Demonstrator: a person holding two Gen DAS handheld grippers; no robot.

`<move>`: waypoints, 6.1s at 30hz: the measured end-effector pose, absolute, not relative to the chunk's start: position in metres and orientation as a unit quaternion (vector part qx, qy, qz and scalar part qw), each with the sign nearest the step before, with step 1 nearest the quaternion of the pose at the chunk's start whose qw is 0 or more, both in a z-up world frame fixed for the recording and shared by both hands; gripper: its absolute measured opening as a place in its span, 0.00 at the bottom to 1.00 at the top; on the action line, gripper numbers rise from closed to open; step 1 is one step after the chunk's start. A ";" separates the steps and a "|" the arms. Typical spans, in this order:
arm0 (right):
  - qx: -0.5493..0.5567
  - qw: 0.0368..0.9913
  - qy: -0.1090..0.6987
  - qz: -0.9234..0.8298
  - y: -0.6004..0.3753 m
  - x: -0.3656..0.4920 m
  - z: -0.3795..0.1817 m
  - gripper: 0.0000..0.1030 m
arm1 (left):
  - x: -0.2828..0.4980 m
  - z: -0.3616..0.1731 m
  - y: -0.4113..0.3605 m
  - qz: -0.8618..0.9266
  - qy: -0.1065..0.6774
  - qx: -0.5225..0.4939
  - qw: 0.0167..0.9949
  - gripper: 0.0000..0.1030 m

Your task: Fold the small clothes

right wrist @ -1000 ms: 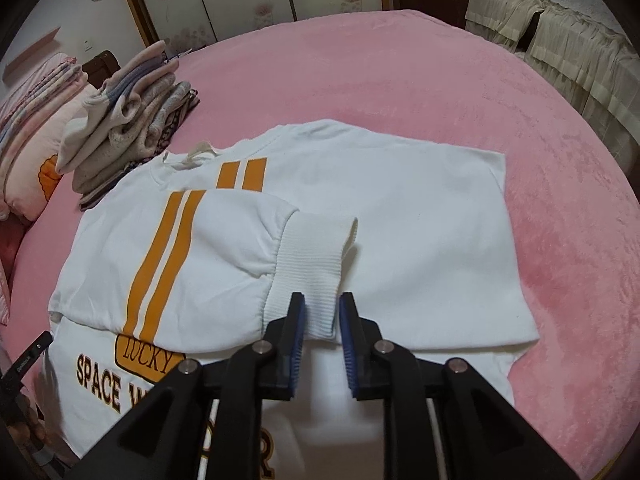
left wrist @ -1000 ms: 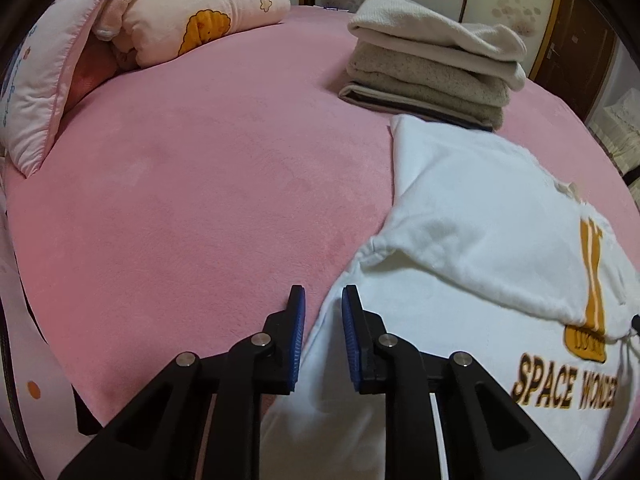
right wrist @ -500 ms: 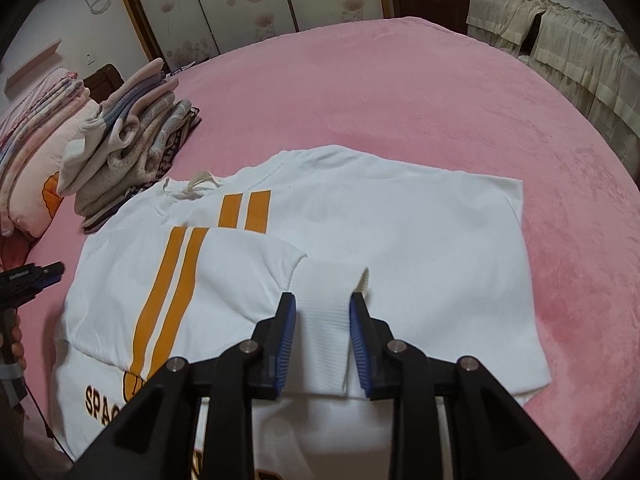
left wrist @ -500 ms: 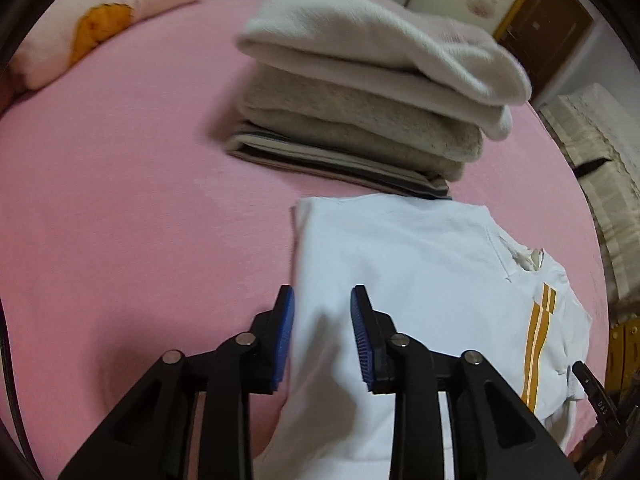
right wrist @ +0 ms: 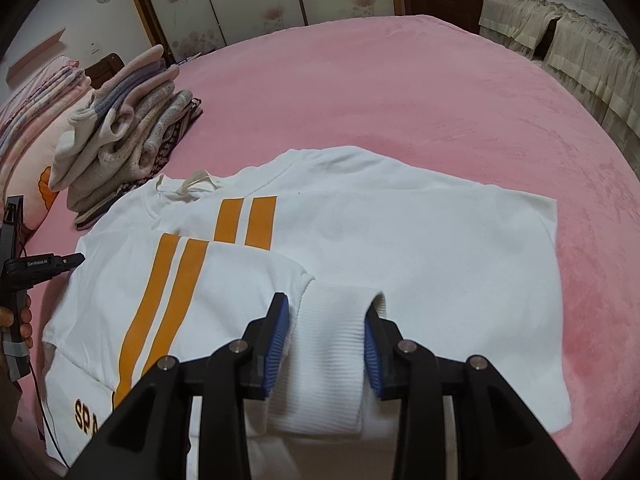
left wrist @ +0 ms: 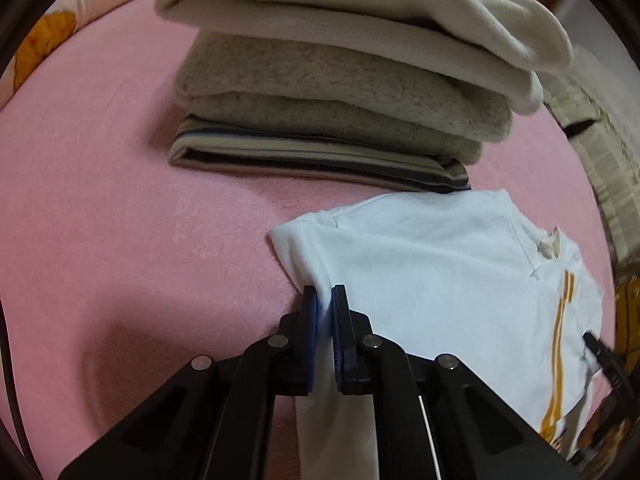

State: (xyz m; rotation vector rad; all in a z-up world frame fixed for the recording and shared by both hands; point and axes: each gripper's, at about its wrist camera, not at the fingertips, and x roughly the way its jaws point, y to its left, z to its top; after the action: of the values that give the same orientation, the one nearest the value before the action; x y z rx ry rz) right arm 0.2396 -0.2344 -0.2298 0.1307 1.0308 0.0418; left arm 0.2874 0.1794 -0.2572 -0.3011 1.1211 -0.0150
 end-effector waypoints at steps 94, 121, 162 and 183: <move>0.041 0.907 0.419 -0.002 -0.273 -0.031 -0.138 0.53 | -0.025 -0.179 0.051 0.010 0.401 -0.116 0.908 0.96; 0.078 0.866 0.493 -0.016 -0.316 -0.047 -0.209 0.53 | -0.021 -0.250 0.107 0.039 0.450 -0.159 0.878 0.96; 0.177 0.865 0.466 0.059 -0.354 -0.035 -0.188 0.05 | -0.019 -0.252 0.152 0.007 0.471 -0.346 0.811 0.05; 0.243 0.893 0.376 0.049 -0.384 0.163 -0.118 0.05 | 0.201 -0.150 0.157 0.011 0.372 -0.368 0.852 0.05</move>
State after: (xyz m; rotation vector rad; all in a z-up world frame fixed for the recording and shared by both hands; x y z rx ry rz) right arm 0.1633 -0.3836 -0.1183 0.5038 0.7801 0.1023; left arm 0.2009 0.1573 -0.1501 -0.7737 0.7823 0.0224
